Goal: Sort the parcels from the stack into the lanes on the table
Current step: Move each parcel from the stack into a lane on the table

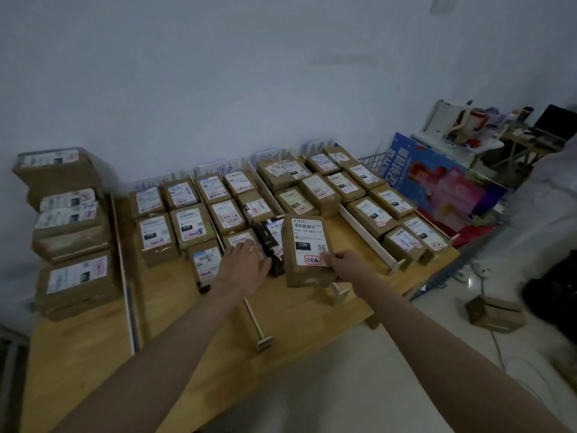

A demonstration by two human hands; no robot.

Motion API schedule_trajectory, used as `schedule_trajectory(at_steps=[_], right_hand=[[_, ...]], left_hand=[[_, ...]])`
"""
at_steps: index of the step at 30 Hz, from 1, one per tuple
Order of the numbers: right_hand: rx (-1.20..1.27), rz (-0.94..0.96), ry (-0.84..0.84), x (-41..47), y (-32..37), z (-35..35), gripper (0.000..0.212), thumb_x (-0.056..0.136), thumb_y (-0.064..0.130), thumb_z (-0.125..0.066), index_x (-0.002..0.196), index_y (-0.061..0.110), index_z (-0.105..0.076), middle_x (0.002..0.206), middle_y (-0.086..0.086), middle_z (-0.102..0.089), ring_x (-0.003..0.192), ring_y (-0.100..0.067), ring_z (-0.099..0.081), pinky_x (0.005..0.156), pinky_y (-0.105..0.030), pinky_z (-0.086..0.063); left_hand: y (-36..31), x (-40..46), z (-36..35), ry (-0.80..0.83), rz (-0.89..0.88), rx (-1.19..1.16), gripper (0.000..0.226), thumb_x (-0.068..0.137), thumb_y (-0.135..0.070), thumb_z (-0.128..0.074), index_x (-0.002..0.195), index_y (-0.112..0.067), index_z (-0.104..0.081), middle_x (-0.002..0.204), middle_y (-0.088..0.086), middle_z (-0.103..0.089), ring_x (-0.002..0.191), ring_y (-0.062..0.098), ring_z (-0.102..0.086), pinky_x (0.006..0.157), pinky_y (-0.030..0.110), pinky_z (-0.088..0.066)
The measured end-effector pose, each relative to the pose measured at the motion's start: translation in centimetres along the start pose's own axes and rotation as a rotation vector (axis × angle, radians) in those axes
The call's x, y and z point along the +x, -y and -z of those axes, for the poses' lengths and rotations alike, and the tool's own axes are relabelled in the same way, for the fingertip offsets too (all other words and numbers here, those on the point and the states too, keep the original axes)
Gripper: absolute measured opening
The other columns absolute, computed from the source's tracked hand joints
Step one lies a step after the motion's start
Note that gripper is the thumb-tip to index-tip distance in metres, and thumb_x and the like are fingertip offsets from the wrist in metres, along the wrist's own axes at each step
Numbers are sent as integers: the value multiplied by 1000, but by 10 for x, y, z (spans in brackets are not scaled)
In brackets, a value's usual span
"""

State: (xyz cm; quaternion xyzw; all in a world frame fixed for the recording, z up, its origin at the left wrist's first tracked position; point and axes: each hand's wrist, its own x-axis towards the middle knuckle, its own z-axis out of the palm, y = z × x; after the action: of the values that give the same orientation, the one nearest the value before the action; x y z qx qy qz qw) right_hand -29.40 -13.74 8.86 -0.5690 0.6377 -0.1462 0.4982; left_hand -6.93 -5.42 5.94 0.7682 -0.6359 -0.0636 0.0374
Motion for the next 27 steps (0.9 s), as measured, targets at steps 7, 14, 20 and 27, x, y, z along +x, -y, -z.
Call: schedule_trajectory(at_steps=[7,14,20,27], right_hand=[[22,-46,-25,10,-40,62,32,100,35,-55,109,5,-63,102,-8,-67,92,-21,-64,88,-37,-56],[17,-46,-44,66,-52,86,33,98,35,-58,112,7,-64,105,-8,-69,100,-24,-65,93,-44,-56],[-54,-33,-6,139,-44,89,32,98,35,-57,114,7,-62,105,-7,-68,100,-21,-64,92,-42,-55],[-220,-40,86,226,-35,77,30,99,29,-57,113,2,-63,107,-10,-68,97,-21,-64,74,-30,-53]], left_hand=[[-63,6,-8,-10,30,9,53,102,-49,-32,142,-17,-46,144,4,-46,131,23,-45,112,41,-34],[-81,47,-17,-20,36,40,53,102,-48,-32,140,-15,-47,142,5,-48,129,24,-47,109,40,-34],[-78,105,-39,-50,100,30,52,101,-48,-34,139,-16,-49,139,5,-51,126,23,-49,107,38,-35],[-69,166,-65,-40,215,-52,49,103,-44,-36,140,-14,-49,144,6,-48,130,23,-46,111,37,-31]])
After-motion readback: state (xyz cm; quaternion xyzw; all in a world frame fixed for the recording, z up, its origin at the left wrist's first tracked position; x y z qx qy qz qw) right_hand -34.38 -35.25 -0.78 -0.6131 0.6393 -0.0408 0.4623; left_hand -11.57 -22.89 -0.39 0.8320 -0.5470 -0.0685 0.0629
